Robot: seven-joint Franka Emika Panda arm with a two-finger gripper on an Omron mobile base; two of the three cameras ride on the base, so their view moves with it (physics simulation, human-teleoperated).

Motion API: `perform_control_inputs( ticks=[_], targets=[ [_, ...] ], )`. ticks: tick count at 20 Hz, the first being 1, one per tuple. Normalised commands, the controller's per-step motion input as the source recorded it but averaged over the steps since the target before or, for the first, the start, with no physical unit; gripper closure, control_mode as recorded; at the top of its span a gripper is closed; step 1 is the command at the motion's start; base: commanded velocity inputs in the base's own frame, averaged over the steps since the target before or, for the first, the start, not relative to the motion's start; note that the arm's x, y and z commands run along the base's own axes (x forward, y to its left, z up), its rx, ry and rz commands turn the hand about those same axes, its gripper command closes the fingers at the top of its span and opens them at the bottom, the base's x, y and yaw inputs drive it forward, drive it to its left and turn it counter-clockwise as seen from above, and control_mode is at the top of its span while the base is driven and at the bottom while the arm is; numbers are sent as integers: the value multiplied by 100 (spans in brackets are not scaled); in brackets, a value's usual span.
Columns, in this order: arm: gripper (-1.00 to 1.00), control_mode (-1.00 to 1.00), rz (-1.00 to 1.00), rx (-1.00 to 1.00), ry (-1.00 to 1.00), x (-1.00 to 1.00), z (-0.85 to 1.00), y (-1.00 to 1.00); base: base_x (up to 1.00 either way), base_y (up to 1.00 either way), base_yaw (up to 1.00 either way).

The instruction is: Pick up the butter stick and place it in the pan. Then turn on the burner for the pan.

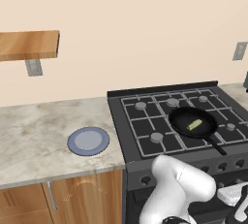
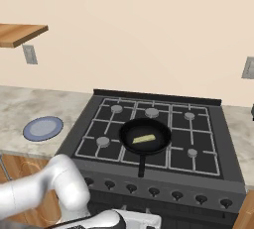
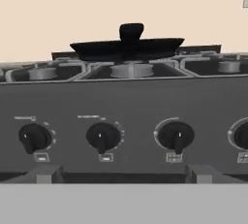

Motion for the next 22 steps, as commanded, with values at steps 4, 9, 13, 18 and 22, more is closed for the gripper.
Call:
perform_control_inputs(
  ticks=[4, 9, 13, 18, 22],
  targets=[
    [-100, -100, 7, -15, -31, 10, -10, -33, 0, 0, 0],
    [-100, -100, -1, -10, -16, 8, -1, -28, 0, 0, 0],
    [-100, -100, 0, -4, -7, 19, 0, -23, 0, 0, 0],
    [-100, -100, 0, 0, -3, 30, -3, -10, 0, 0, 0],
    [-100, -100, 0, 0, -2, 23, -2, 0, 0, 0, 0]
  ],
)
